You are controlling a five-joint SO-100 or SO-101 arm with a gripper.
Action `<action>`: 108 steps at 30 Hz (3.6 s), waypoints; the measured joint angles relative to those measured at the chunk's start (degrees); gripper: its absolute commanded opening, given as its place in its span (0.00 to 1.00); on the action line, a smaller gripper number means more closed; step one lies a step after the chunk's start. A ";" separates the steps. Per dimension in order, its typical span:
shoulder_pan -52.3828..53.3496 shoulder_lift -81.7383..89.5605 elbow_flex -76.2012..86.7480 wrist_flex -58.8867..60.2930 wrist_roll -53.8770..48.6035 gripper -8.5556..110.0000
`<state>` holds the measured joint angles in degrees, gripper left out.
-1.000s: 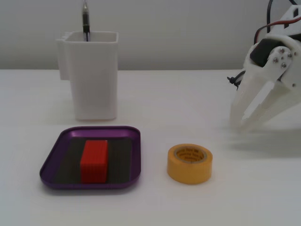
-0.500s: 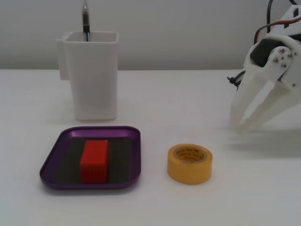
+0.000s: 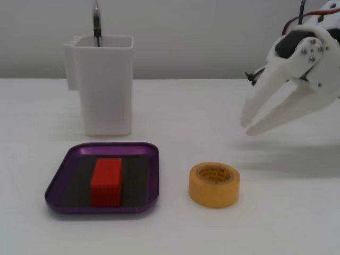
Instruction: Grab up the yellow tape and put it in the box.
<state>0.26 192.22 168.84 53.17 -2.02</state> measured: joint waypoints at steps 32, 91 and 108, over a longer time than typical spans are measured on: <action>-17.93 -93.87 -72.51 24.35 10.99 0.23; -0.26 -108.11 -86.48 4.13 8.96 0.07; 0.18 -116.46 -86.48 3.96 8.96 0.07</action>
<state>0.44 75.76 82.35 57.13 6.94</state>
